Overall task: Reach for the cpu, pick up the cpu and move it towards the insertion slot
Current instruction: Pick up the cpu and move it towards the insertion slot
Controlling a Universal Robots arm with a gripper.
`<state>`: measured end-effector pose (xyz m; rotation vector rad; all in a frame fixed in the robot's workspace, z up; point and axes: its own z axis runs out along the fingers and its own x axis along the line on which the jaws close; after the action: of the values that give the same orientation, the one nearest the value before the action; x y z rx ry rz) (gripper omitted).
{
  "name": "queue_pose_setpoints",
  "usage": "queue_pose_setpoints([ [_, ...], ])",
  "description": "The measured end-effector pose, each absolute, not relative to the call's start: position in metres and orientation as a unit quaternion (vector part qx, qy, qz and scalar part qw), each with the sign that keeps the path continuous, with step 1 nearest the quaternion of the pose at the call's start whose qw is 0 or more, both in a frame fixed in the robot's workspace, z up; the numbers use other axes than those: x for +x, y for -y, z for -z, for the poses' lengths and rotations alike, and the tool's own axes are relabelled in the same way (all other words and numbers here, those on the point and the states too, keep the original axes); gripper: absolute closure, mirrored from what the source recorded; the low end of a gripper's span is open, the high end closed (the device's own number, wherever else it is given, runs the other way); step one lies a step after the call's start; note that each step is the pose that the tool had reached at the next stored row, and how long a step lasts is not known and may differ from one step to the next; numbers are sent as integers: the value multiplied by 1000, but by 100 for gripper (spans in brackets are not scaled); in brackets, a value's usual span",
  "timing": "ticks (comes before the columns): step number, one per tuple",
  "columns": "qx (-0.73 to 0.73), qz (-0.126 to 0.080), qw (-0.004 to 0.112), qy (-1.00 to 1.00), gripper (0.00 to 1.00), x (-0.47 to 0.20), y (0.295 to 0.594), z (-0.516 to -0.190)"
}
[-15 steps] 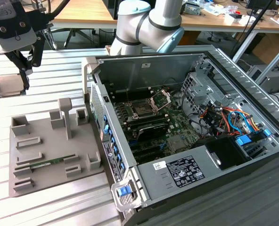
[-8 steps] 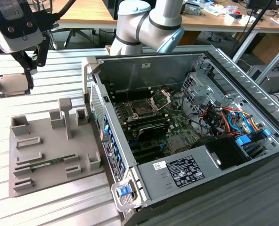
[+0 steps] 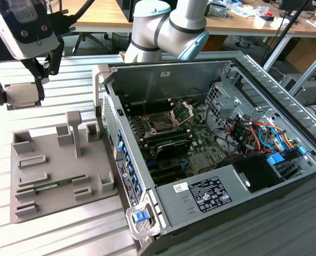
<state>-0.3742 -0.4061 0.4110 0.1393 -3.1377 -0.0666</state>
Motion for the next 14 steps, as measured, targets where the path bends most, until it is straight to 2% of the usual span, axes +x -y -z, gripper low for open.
queue_pose_setpoints([
  [14, 44, 21, 0, 999, 45, -360, 406, -411],
])
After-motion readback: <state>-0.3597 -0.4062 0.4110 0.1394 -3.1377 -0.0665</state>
